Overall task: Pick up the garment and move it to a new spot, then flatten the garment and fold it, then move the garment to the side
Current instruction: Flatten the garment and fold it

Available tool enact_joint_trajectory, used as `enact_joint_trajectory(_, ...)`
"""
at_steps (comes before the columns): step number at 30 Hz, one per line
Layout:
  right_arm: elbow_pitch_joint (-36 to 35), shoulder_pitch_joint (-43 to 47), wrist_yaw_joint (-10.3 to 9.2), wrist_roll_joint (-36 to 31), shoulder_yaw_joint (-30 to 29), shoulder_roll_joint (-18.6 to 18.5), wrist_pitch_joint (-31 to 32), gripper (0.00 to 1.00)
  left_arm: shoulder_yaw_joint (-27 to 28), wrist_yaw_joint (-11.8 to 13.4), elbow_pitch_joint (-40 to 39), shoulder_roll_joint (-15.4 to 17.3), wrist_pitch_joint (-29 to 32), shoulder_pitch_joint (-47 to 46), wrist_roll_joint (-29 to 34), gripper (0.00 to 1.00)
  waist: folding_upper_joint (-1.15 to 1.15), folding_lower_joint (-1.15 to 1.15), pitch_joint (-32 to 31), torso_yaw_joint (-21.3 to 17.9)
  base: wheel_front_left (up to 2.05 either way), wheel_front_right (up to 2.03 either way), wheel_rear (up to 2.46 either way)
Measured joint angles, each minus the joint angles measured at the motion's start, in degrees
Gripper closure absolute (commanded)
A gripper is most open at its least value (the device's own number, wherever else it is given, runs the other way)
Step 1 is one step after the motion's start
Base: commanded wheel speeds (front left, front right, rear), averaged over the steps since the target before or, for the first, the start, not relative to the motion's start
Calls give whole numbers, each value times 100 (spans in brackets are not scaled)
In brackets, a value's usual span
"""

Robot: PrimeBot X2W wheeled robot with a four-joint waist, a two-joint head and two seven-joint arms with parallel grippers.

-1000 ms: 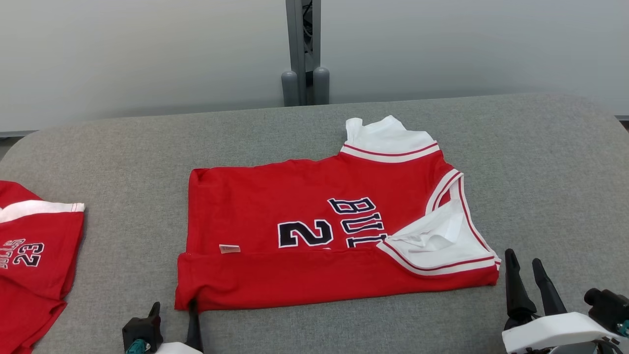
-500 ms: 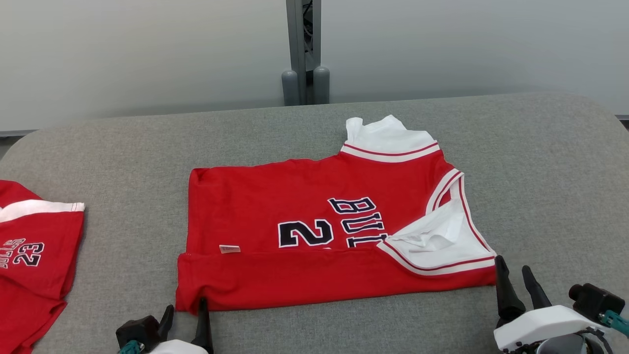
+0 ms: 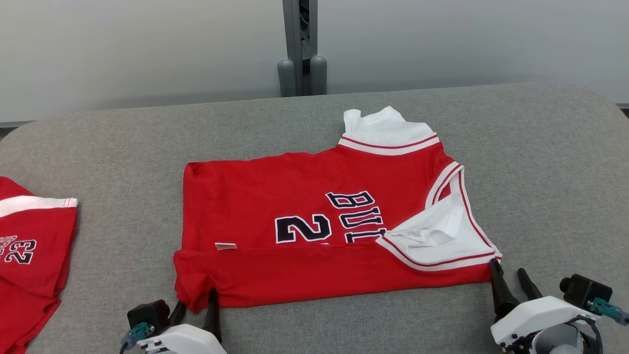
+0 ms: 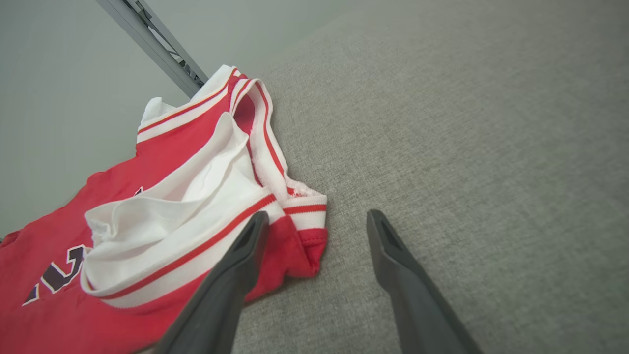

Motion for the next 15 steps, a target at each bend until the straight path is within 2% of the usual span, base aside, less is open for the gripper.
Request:
enact_joint_trajectory(1, 70, -38, 0, 0, 7, -11, 10, 0, -32, -1, 18, 2, 4, -31, -8, 50, 0, 0, 17, 8, 0, 0, 0)
enact_joint_trajectory(2, 211, -133, 0, 1, 22, -23, 25, 0, -85, -9, 51, 9, 5, -71, -55, 78, 0, 0, 46, 37, 0, 0, 0)
enact_joint_trajectory(3, 270, -185, 0, 1, 32, -24, 26, 0, -114, -16, 67, 14, 7, -97, -67, 100, 0, 0, 57, 54, 0, 0, 0)
enact_joint_trajectory(10, 590, -433, 0, 196, 196, -25, 85, 0, -281, -34, 102, -1, 4, -153, -140, 100, 0, 0, 77, 165, 0, 0, 0)
enact_joint_trajectory(12, 592, -456, 0, 233, 240, -24, 92, 61, -296, -34, 104, -4, 3, -154, -140, 100, 0, 0, 73, 175, 0, 0, 0)
enact_joint_trajectory(13, 595, -465, 0, 263, 291, -24, 91, 100, -308, -35, 105, -3, 0, -155, -140, 100, 0, 0, 69, 181, 0, 0, 0)
enact_joint_trajectory(15, 597, -484, 0, 331, 361, -27, 82, 100, -339, -37, 108, -1, -1, -162, -140, 100, 0, 0, 59, 184, 0, 0, 0)
